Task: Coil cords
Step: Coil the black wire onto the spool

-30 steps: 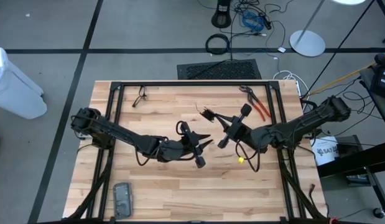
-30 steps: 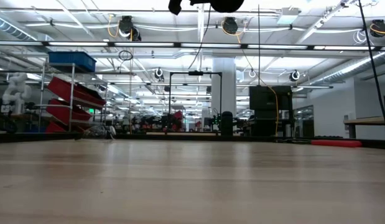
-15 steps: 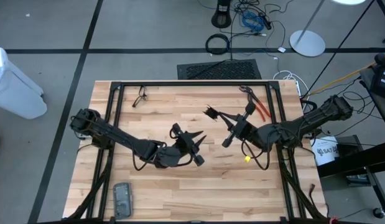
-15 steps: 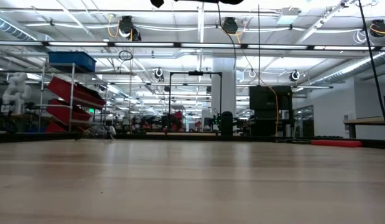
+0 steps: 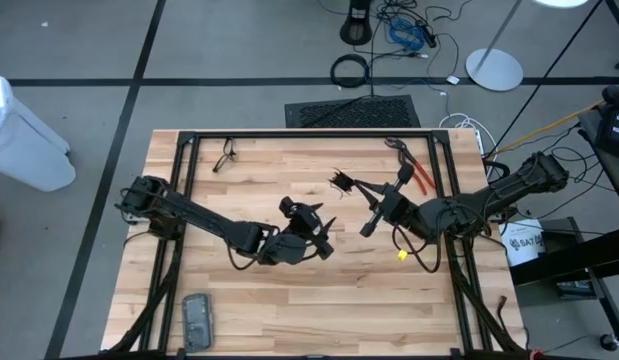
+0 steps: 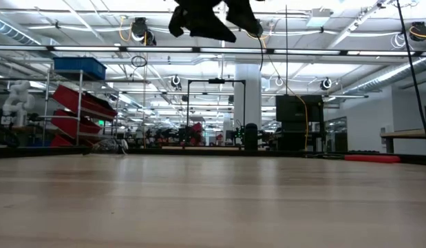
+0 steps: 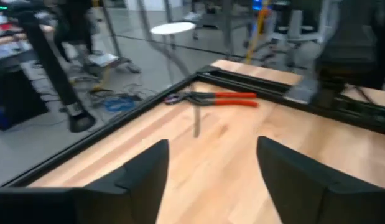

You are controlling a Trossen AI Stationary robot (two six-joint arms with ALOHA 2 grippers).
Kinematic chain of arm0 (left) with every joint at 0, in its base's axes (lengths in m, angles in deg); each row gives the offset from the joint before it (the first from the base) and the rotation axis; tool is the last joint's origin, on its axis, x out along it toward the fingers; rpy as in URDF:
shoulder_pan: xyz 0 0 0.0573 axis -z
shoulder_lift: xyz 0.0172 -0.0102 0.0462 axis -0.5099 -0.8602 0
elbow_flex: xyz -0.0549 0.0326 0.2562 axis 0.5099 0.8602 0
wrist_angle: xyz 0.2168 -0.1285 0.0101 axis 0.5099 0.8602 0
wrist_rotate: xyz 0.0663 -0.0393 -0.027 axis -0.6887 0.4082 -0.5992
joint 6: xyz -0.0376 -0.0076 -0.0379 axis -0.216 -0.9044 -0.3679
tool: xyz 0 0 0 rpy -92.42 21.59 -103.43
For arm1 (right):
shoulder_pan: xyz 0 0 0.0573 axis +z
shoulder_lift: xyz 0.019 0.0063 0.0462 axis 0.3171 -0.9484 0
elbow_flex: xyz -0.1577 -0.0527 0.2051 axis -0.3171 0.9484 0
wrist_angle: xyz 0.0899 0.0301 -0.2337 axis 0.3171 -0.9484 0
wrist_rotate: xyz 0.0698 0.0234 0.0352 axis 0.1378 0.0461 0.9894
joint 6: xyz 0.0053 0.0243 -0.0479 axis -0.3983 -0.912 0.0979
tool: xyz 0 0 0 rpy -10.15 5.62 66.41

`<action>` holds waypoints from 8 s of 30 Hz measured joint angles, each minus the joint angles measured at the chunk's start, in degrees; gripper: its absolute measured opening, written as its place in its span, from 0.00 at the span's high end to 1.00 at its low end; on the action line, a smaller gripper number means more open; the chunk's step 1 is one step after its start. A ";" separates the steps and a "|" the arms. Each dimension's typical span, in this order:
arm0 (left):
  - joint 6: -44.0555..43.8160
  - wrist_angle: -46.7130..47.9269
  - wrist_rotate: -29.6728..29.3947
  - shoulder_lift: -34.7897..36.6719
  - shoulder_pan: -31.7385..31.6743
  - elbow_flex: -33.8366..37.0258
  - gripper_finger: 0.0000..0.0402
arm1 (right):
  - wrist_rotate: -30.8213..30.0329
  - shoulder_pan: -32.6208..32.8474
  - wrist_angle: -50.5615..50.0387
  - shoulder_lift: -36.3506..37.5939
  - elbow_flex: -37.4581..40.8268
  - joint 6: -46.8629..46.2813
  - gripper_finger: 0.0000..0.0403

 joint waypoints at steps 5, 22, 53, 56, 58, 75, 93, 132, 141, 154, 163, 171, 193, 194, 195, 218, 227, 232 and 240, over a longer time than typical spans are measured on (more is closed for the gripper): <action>-0.01 -6.30 -2.44 -3.26 -1.03 0.00 0.29 | -0.01 0.00 0.02 -0.02 0.00 -0.27 1.00; 13.92 -34.37 -4.92 -14.33 -3.83 0.00 0.28 | 0.23 3.53 -0.47 2.89 0.00 -0.16 1.00; 21.17 -41.95 0.01 -15.31 -4.42 0.00 0.72 | 0.23 3.69 -2.16 2.89 0.00 -1.30 1.00; 21.17 -41.95 -0.01 -15.31 -4.44 0.00 0.79 | 0.23 3.69 -2.16 2.89 0.00 -1.27 1.00; 21.17 -41.94 -0.01 -15.31 -4.44 0.02 0.83 | 0.23 3.69 -2.16 2.89 0.00 -1.27 1.00; 21.08 -41.80 3.11 -15.33 -5.45 0.02 0.94 | 1.67 3.69 -1.68 2.84 0.00 -1.27 1.00; 21.74 -41.99 4.39 -15.22 -4.81 -1.18 1.00 | -3.18 3.56 -2.75 2.40 0.00 -3.15 1.00; 28.46 -35.59 12.76 -8.42 -2.45 -6.16 1.00 | 0.48 0.57 -9.74 -0.83 0.00 -9.29 1.00; 32.07 -34.85 8.81 -6.72 -0.18 -6.16 1.00 | 3.29 0.55 -11.37 -0.82 0.00 -9.34 1.00; 43.86 -32.52 -6.54 -2.92 4.21 -6.16 1.00 | 3.68 0.52 -15.04 -0.72 0.00 -9.34 1.00; 54.19 -31.44 -19.26 -0.81 7.21 -6.16 1.00 | 8.10 0.52 -15.37 -0.48 0.00 -9.95 1.00; 61.61 -31.33 -27.53 -0.62 8.56 -6.16 1.00 | 13.37 0.46 -15.40 1.09 -0.02 -10.82 1.00; 64.55 -11.91 -26.70 -0.51 12.19 -6.16 0.99 | 33.41 -1.73 -17.83 2.75 0.00 -13.52 1.00; 64.51 -11.92 -25.97 -0.51 12.19 -6.16 0.98 | 33.46 -1.72 -17.88 3.01 0.00 -13.56 1.00; 64.11 -11.90 -24.93 -0.51 12.22 -6.16 0.97 | 33.75 -1.70 -17.90 3.25 0.00 -13.60 1.00; 45.01 -0.35 -13.23 -0.53 12.19 -6.16 0.89 | 37.65 -1.68 -15.64 5.42 -0.02 -14.45 1.00; 45.05 -0.34 -13.15 -0.55 12.26 -6.16 0.89 | 37.67 -1.68 -16.37 5.42 -0.01 -14.46 1.00; 45.08 -0.29 -9.83 -0.55 12.64 -6.16 0.89 | 37.51 -1.68 -17.40 5.42 -0.02 -15.07 1.00; 45.03 1.69 -7.28 -0.60 12.93 -6.16 0.89 | 37.46 -1.68 -17.60 5.40 -0.01 -15.09 1.00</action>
